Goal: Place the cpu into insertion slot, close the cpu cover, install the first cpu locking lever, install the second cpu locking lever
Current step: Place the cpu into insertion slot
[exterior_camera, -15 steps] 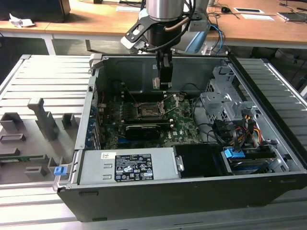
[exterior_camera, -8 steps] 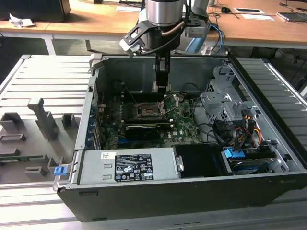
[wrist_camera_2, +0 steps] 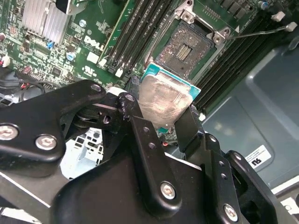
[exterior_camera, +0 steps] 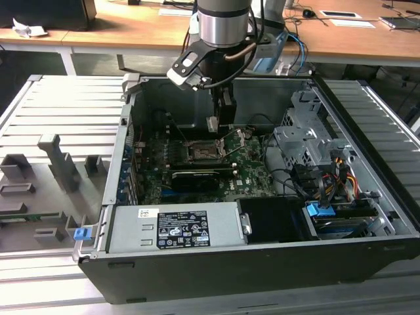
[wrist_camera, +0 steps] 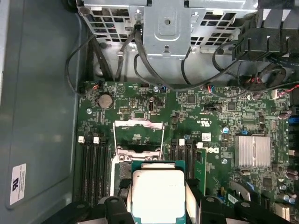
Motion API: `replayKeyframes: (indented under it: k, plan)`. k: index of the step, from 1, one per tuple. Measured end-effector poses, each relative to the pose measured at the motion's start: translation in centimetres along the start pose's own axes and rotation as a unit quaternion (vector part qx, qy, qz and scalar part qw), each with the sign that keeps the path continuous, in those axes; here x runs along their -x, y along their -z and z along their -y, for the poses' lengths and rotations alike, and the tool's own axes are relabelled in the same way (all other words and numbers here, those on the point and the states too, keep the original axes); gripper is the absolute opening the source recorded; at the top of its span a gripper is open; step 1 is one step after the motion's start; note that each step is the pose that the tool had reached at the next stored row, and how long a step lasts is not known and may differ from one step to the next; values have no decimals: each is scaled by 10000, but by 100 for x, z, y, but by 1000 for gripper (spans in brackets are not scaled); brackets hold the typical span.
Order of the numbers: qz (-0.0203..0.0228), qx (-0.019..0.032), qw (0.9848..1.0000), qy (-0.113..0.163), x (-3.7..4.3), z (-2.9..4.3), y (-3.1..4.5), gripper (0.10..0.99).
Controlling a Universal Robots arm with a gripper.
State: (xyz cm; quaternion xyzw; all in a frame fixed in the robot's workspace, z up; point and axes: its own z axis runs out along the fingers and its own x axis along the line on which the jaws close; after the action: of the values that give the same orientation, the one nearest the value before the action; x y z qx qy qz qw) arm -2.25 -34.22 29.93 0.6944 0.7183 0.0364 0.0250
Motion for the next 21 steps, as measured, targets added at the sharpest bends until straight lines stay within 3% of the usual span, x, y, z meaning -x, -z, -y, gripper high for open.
replayKeyframes:
  k: [9,13,21]
  plan:
    - [17,-3,10000,24,1,5,-52,541]
    - [-28,-9,9986,537,1,7,-80,541]
    - [-31,-9,9984,562,2,14,-117,541]
